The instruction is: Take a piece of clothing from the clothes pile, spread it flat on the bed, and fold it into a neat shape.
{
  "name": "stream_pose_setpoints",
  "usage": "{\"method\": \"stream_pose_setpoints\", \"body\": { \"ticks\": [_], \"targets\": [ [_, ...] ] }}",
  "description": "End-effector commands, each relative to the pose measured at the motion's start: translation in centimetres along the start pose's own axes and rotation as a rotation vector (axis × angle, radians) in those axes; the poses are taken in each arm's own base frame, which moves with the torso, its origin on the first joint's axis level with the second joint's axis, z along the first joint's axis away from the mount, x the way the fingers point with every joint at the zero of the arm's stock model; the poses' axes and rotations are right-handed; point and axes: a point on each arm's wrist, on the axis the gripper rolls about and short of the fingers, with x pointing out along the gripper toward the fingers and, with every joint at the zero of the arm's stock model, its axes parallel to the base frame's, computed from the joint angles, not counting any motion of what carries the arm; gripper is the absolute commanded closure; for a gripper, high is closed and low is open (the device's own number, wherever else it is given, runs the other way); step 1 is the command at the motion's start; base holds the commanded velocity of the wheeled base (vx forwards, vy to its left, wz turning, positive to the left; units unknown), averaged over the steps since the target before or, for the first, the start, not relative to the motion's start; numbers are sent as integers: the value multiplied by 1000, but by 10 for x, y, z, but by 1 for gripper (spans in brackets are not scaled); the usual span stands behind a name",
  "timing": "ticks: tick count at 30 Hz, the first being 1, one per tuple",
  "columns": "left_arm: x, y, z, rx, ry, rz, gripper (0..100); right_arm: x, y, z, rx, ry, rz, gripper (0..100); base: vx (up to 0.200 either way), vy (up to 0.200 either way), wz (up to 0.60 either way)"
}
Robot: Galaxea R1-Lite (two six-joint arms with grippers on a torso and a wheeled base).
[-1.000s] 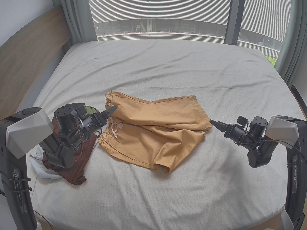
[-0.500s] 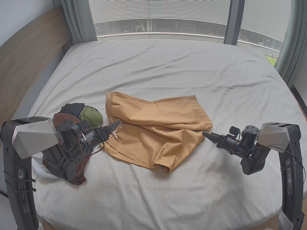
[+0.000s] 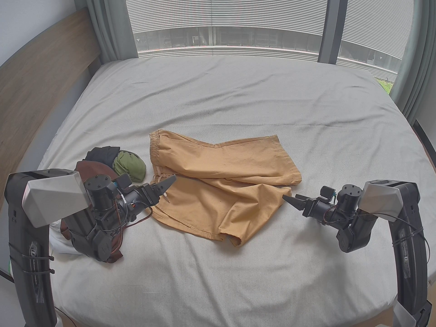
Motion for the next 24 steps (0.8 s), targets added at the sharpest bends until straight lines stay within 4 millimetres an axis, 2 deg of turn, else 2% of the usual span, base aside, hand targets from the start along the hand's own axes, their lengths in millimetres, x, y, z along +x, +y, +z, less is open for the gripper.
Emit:
{"method": "stream_pose_setpoints", "body": {
  "ticks": [1, 7, 12, 24],
  "targets": [
    [1, 2, -4, -3, 9, 5, 0, -1, -6, -6, -27, 8, -10, 0, 0, 0, 0],
    [1, 2, -4, -3, 8, 4, 0, -2, -13, -10, -110, 10, -20, 0, 0, 0, 0],
    [1, 2, -4, -3, 8, 4, 0, 6, -23, -18, -201, 4, -14, 0, 0, 0, 0],
    [2, 1, -4, -9, 8, -2, 0, 18, -19, -14, -232, -20, 16, 0, 0, 0, 0]
  ]
}}
